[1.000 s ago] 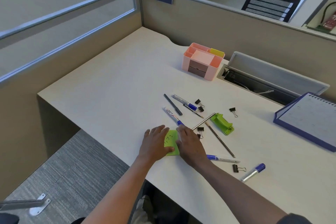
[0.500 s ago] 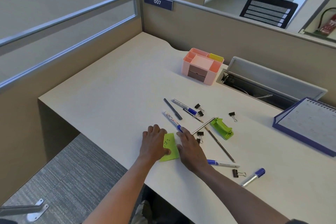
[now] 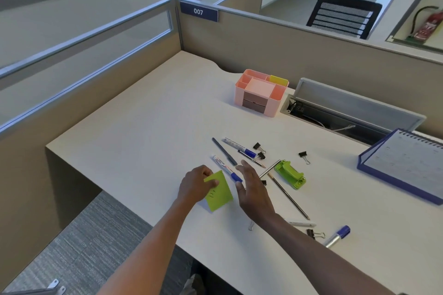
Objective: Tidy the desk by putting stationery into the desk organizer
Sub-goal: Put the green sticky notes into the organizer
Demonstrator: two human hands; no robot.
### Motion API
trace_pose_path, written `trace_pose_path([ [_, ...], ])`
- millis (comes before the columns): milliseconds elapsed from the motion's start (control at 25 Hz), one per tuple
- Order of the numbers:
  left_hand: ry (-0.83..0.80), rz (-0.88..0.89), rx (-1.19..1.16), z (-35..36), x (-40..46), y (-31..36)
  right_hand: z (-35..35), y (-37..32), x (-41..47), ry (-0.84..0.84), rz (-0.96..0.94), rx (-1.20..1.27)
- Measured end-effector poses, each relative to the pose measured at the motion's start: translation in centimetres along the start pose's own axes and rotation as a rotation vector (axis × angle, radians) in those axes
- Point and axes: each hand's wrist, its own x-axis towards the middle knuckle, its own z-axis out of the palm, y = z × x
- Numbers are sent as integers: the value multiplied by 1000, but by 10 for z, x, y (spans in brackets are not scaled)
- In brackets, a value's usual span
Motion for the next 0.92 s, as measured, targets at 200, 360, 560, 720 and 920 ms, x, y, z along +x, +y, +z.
trace_pose_path([
  [200,33,18,-385,-19,27,21,-5,0,20,29,131,131],
  [360,0,22,-691,-22,40,53,-17,-8,48,110,319,268],
  [560,-70,21,-893,-16,72,77,-39,2,80,264,346,311],
  [720,-118,3,-975,-7,106,94,-53,16,107,329,379,409],
  [920,-143,59,-756,3,158,114,-77,33,150,382,386,353],
])
